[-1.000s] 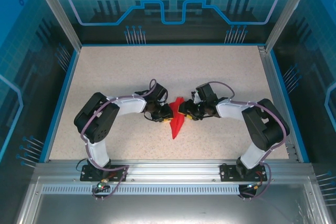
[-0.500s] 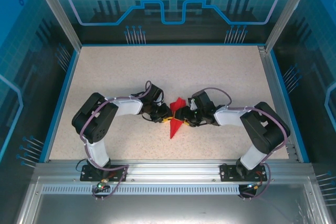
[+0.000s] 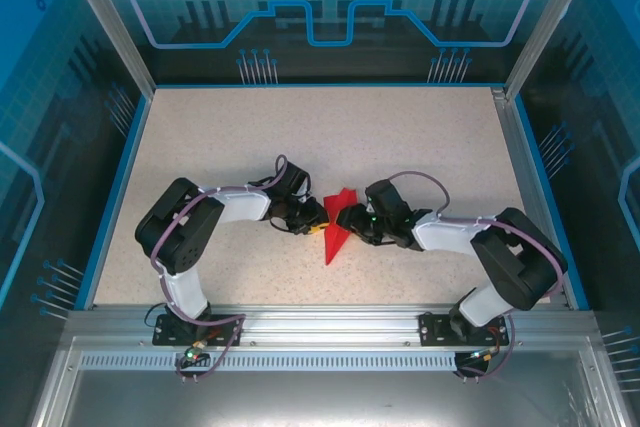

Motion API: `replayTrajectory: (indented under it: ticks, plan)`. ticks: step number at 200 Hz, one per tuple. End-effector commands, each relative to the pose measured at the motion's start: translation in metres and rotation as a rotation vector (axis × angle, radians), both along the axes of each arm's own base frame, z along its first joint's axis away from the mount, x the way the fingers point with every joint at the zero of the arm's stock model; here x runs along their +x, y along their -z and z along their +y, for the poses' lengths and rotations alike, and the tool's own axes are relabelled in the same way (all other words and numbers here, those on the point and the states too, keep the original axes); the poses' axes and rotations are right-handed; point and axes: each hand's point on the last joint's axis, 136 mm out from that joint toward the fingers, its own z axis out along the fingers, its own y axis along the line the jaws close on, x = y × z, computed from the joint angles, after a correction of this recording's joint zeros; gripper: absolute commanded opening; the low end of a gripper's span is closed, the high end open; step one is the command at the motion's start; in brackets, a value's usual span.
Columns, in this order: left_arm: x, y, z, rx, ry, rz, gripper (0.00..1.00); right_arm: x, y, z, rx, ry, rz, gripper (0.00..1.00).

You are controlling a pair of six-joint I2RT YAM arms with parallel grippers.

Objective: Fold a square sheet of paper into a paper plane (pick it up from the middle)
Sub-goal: Turn over the paper at the center of the table.

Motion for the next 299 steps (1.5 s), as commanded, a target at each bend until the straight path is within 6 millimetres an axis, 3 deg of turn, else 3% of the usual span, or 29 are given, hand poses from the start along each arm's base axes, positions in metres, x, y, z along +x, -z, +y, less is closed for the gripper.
replayTrajectory:
  ticks: [1, 51, 86, 115, 147, 179, 195, 209, 227, 268, 286, 299]
  plan:
    - [0.0, 0.021, 0.019, 0.079, -0.055, 0.022, 0.21, 0.009, -0.002, 0.009, 0.003, -0.021, -0.028, 0.42]
    - [-0.002, 0.019, 0.023, 0.093, -0.058, 0.019, 0.21, 0.024, 0.002, 0.029, 0.025, -0.108, -0.041, 0.35]
    - [-0.002, 0.013, 0.027, 0.1, -0.07, -0.006, 0.22, 0.029, -0.003, 0.026, -0.011, -0.145, -0.068, 0.16]
    - [0.003, -0.008, 0.033, 0.096, -0.102, -0.088, 0.26, 0.029, -0.018, 0.017, -0.105, -0.239, -0.121, 0.03]
    - [0.004, -0.033, 0.056, 0.178, -0.148, -0.182, 0.31, 0.033, -0.05, -0.022, -0.434, -0.347, -0.201, 0.03]
    - [-0.002, -0.042, 0.094, 0.322, -0.228, -0.225, 0.35, 0.054, -0.083, -0.08, -1.049, -0.391, -0.223, 0.07]
    - [-0.006, -0.041, 0.113, 0.367, -0.295, -0.227, 0.36, 0.066, -0.087, -0.089, -1.315, -0.408, -0.183, 0.07]
    - [-0.009, -0.043, 0.128, 0.388, -0.351, -0.232, 0.37, 0.075, -0.083, -0.078, -1.455, -0.451, -0.177, 0.08]
    - [-0.016, -0.043, 0.151, 0.439, -0.414, -0.226, 0.38, 0.079, -0.063, -0.051, -1.484, -0.519, -0.156, 0.09]
    - [-0.031, -0.046, 0.189, 0.494, -0.535, -0.214, 0.46, 0.065, -0.011, 0.024, -1.233, -0.64, -0.098, 0.15]
    - [-0.032, -0.048, 0.195, 0.499, -0.543, -0.215, 0.48, 0.048, -0.009, 0.066, -1.027, -0.721, -0.135, 0.37]
    - [-0.03, -0.051, 0.194, 0.491, -0.532, -0.223, 0.49, 0.038, -0.017, 0.085, -0.863, -0.736, -0.149, 0.53]
